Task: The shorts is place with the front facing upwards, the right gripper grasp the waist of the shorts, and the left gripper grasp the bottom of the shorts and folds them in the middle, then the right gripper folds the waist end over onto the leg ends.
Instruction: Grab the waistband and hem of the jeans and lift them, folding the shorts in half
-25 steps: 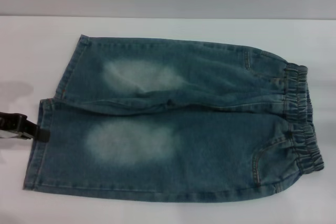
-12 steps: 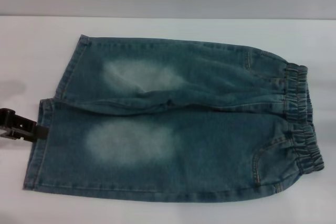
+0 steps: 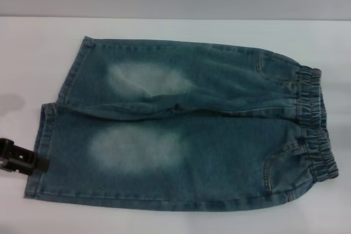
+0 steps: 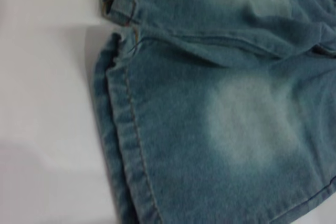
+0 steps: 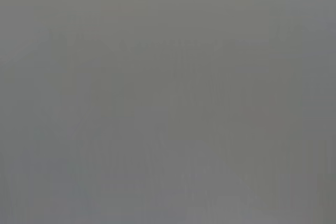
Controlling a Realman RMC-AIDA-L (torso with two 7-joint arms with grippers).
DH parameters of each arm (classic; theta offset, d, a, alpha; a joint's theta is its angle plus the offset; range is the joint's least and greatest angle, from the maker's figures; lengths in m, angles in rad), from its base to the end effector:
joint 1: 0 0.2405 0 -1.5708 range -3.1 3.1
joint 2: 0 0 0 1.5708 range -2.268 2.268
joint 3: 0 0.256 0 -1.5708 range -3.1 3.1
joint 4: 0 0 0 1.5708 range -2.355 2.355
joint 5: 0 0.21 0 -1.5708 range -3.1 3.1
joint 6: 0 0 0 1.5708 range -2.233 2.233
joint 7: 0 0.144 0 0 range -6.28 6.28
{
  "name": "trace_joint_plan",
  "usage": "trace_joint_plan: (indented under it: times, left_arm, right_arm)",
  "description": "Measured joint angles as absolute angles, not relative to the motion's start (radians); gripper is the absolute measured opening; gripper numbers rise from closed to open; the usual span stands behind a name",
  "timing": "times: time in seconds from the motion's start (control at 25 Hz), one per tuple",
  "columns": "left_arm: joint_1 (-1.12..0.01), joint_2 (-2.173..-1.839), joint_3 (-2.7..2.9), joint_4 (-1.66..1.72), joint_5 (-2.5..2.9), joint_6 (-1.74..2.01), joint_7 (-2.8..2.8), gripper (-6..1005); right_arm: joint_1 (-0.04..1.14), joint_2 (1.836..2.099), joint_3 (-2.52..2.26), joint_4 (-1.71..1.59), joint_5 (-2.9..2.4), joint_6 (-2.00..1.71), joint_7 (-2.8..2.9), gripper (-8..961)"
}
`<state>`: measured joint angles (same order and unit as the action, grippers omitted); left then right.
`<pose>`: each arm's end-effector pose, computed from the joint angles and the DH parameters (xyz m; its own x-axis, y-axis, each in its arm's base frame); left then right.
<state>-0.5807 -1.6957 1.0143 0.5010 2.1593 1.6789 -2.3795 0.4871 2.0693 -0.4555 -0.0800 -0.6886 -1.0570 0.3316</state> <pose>-0.3308 0.3163 0.0947 0.1910 0.9816 0.0007 0.9804 -0.1907 -0.0498 0.3822 0.3427 0.0510 0.6124 0.0317 -0.7899 -0.7804 0.1838 -0.5976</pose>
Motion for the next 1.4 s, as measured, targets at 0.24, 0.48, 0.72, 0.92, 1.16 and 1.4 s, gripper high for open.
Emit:
trace_joint_plan:
  times: [0.24, 0.48, 0.72, 0.92, 1.16, 1.4]
  left_arm:
    - [-0.564, -1.687, 1.011, 0.503, 2.161, 1.687, -2.388, 589]
    - [-0.555, -1.686, 1.000, 0.512, 2.172, 1.688, -2.404, 594]
    - [-0.562, -1.709, 1.000, 0.528, 2.223, 1.697, -2.413, 676]
    - [-0.563, -1.711, 1.000, 0.523, 2.236, 1.694, -2.418, 801]
    - [-0.556, -1.710, 1.001, 0.520, 2.237, 1.694, -2.426, 814]
    - [-0.552, -1.712, 1.010, 0.520, 2.245, 1.690, -2.427, 814]
  right_arm:
    - [0.488, 2.071, -0.459, -0.079, -0.689, -1.051, 0.331, 540]
    - [0.489, 2.071, -0.455, -0.077, -0.689, -1.051, 0.331, 540]
    - [0.496, 2.072, -0.455, -0.075, -0.689, -1.041, 0.331, 540]
    - [0.497, 2.072, -0.456, -0.078, -0.689, -1.040, 0.331, 541]
    - [0.503, 2.072, -0.456, -0.079, -0.689, -1.040, 0.331, 541]
    - [0.508, 2.072, -0.456, -0.079, -0.689, -1.040, 0.331, 541]
